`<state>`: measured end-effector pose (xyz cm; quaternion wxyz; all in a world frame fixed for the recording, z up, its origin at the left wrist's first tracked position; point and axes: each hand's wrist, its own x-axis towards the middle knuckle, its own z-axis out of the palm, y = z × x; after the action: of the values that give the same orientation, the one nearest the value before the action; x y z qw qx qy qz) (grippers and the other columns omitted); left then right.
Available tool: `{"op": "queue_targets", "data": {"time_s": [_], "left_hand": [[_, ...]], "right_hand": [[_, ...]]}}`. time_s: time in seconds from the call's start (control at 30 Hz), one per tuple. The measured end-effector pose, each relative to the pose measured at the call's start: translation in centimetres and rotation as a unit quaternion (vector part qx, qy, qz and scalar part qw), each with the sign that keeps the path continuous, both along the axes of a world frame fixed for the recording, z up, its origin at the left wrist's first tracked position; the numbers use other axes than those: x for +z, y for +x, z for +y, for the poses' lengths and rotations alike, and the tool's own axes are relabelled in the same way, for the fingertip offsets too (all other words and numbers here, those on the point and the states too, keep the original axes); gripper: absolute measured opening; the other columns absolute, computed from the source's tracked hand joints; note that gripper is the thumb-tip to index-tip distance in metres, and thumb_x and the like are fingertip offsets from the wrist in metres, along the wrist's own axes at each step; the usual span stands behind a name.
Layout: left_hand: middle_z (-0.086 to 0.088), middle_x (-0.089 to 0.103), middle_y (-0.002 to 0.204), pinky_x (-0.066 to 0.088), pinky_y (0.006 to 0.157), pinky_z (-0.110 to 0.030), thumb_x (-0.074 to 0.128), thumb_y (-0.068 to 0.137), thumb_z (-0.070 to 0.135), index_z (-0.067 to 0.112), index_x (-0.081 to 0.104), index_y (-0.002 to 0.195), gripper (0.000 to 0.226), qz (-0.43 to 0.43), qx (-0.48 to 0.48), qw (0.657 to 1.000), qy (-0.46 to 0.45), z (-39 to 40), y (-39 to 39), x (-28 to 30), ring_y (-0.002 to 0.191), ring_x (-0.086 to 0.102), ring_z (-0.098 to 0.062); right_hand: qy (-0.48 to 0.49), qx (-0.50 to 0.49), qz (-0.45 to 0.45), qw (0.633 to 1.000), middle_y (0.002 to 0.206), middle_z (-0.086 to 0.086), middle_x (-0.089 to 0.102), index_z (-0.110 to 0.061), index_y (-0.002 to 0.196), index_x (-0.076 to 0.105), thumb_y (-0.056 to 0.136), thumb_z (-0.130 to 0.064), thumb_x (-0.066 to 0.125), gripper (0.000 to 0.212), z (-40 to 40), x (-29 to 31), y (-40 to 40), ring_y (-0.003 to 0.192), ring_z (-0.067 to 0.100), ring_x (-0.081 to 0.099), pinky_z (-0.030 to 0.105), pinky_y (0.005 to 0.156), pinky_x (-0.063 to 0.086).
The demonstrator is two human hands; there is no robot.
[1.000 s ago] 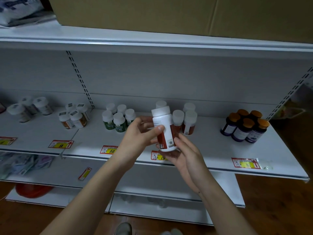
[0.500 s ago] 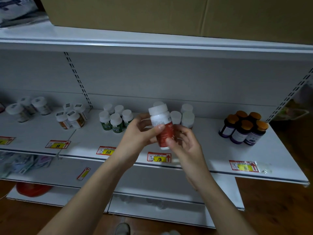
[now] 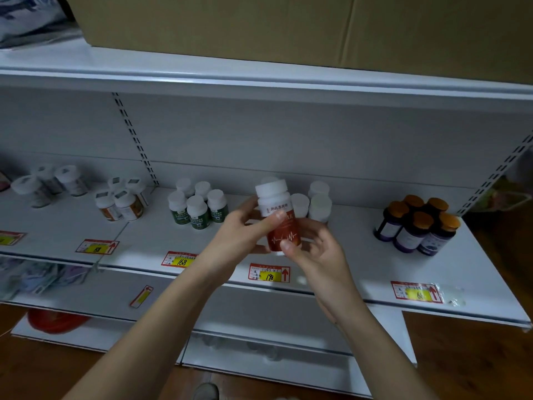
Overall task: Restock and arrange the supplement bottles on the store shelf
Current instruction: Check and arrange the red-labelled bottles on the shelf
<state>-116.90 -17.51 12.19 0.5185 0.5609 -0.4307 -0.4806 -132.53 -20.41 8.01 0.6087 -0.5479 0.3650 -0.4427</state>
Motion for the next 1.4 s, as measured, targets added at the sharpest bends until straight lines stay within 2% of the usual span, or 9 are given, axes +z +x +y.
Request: {"op": "queue_targets", "data": {"time_s": [0.13,0.33,0.5,0.57,0.73,0.87,0.97,1.13,1.4], "left_hand": [[-0.016,0.064,0.12,0.061,0.082,-0.047,0.069,0.086,0.034,0.017,0.059,0.129,0.047,0.015,0.0,1.0,0.001,-0.2,0.1,0.2,0.105,0.069,-0.028],[-0.009,0.069,0.119,0.061,0.08,-0.037,0.071,0.079,0.034,0.015,0.061,0.126,0.052,0.016,-0.028,0.999,-0.001,-0.4,0.7,0.9,0.106,0.07,-0.019],[-0.009,0.067,0.118,0.061,0.083,-0.041,0.076,0.078,0.035,0.021,0.06,0.124,0.051,0.005,-0.047,0.999,-0.005,-0.8,1.2,1.7,0.106,0.069,-0.022],[-0.008,0.068,0.117,0.061,0.085,-0.042,0.082,0.077,0.032,0.025,0.06,0.123,0.051,0.001,-0.057,0.998,-0.019,-1.0,1.5,1.9,0.104,0.07,-0.022],[0.009,0.071,0.117,0.051,0.094,-0.025,0.087,0.062,0.027,0.029,0.064,0.116,0.059,-0.063,-0.089,0.987,-0.122,-0.9,2.8,3.0,0.117,0.063,-0.011],[0.014,0.068,0.116,0.05,0.09,-0.023,0.089,0.059,0.012,0.039,0.067,0.107,0.06,-0.076,-0.118,0.977,-0.161,-0.7,3.4,3.6,0.119,0.059,-0.008],[0.01,0.067,0.118,0.052,0.092,-0.033,0.087,0.058,0.018,0.041,0.068,0.107,0.057,-0.074,-0.128,0.972,-0.182,-0.5,3.5,4.2,0.12,0.059,-0.013],[0.01,0.067,0.119,0.053,0.088,-0.028,0.086,0.059,0.011,0.04,0.069,0.108,0.059,-0.057,-0.155,0.969,-0.183,-0.3,3.7,4.7,0.121,0.058,-0.013],[0.006,0.068,0.12,0.053,0.085,-0.024,0.075,0.066,-0.012,0.031,0.071,0.11,0.061,-0.011,-0.17,0.97,-0.175,0.2,4.0,4.1,0.119,0.059,-0.011]], "right_hand": [[0.0,0.016,0.003,1.0,0.115,-0.005,0.071,-0.026,0.117,0.062,0.084,-0.016,0.077,0.038,-0.3,0.3,0.2,0.112,0.01,0.065,0.027,0.09,0.053],[-0.001,0.043,-0.03,0.999,0.107,-0.003,0.075,-0.027,0.11,0.066,0.077,-0.031,0.069,0.033,-0.9,1.6,0.2,0.103,0.015,0.071,0.028,0.082,0.056],[-0.052,0.039,0.0,0.998,0.111,-0.005,0.074,-0.037,0.113,0.065,0.081,-0.031,0.075,0.034,-1.4,2.2,0.1,0.109,0.017,0.068,0.042,0.098,0.052],[-0.08,0.046,0.013,0.996,0.109,-0.007,0.073,-0.042,0.113,0.065,0.084,-0.026,0.077,0.035,-1.7,2.6,0.0,0.108,0.015,0.067,0.041,0.099,0.051],[-0.111,0.069,-0.007,0.991,0.105,-0.011,0.073,-0.022,0.112,0.062,0.07,-0.01,0.082,0.048,-2.6,4.0,0.1,0.103,0.005,0.067,0.021,0.083,0.053],[-0.121,0.075,-0.037,0.989,0.106,-0.011,0.072,-0.018,0.105,0.063,0.065,0.015,0.08,0.055,-3.2,4.8,0.3,0.112,0.008,0.064,0.027,0.086,0.056],[-0.135,0.083,-0.055,0.986,0.105,-0.012,0.072,-0.016,0.105,0.062,0.061,0.008,0.08,0.053,-3.1,5.7,0.4,0.112,0.009,0.064,0.031,0.086,0.057],[-0.154,0.088,-0.061,0.982,0.105,-0.014,0.071,-0.013,0.103,0.06,0.059,0.012,0.08,0.054,-2.6,6.5,0.3,0.108,0.005,0.064,0.019,0.081,0.054],[-0.142,0.084,-0.065,0.984,0.109,-0.009,0.071,-0.013,0.105,0.062,0.062,0.014,0.079,0.053,-1.8,6.3,0.2,0.115,0.01,0.062,0.022,0.085,0.053]]}}
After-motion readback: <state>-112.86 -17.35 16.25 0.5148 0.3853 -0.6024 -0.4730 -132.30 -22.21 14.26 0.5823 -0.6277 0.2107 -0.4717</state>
